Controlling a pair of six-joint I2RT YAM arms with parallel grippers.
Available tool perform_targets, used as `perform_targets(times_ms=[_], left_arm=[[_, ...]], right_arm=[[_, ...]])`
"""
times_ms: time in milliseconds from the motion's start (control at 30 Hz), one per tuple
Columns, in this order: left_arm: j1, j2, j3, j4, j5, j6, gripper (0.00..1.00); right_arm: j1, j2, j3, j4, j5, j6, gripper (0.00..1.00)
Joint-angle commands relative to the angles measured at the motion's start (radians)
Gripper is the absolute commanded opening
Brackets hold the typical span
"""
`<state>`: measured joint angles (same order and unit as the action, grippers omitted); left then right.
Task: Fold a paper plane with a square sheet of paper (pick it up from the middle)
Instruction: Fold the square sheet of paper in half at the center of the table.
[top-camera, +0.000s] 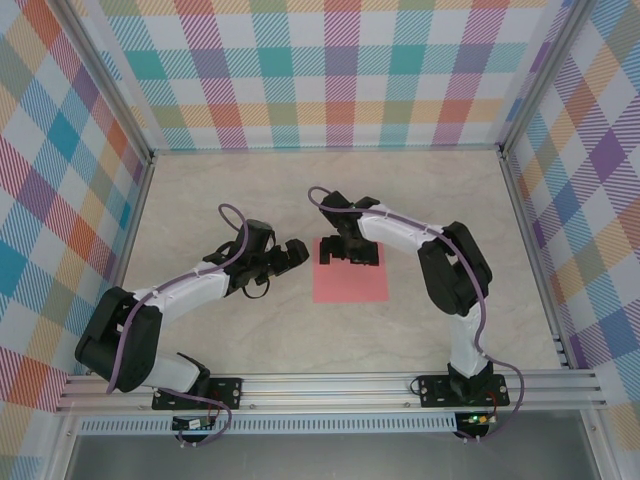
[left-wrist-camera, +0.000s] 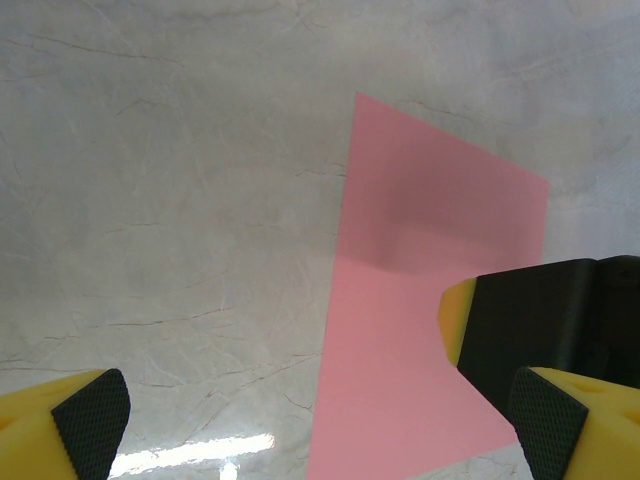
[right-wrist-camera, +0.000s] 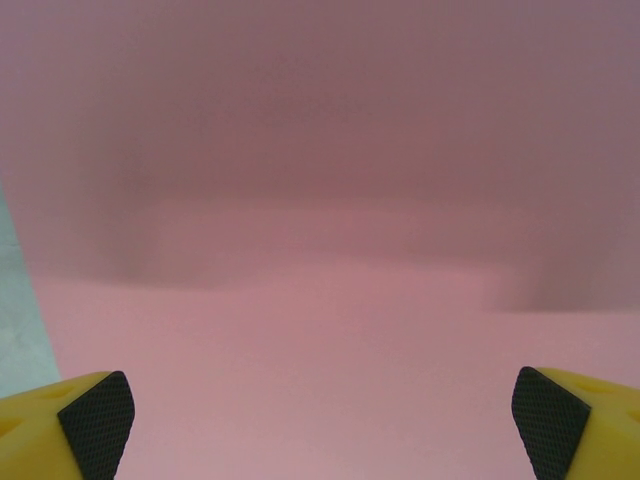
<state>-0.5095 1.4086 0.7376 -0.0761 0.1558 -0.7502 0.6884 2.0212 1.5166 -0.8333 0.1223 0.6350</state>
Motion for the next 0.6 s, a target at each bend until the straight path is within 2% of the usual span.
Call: perform_targets(times_ms=[0,567], left_arm=[[-0.012,-0.001,0.015,-0.011,-0.007,0.014,1.0],[-0.012,0.006,0.023,-0.017,-0.005,0.013,1.0]], right_arm=[[0.0,0.015,0.027,-0.041,0.004,-0.046,1.0],[-0.017,0.089,0.072,-0.062,0.005,-0.02,1.0]])
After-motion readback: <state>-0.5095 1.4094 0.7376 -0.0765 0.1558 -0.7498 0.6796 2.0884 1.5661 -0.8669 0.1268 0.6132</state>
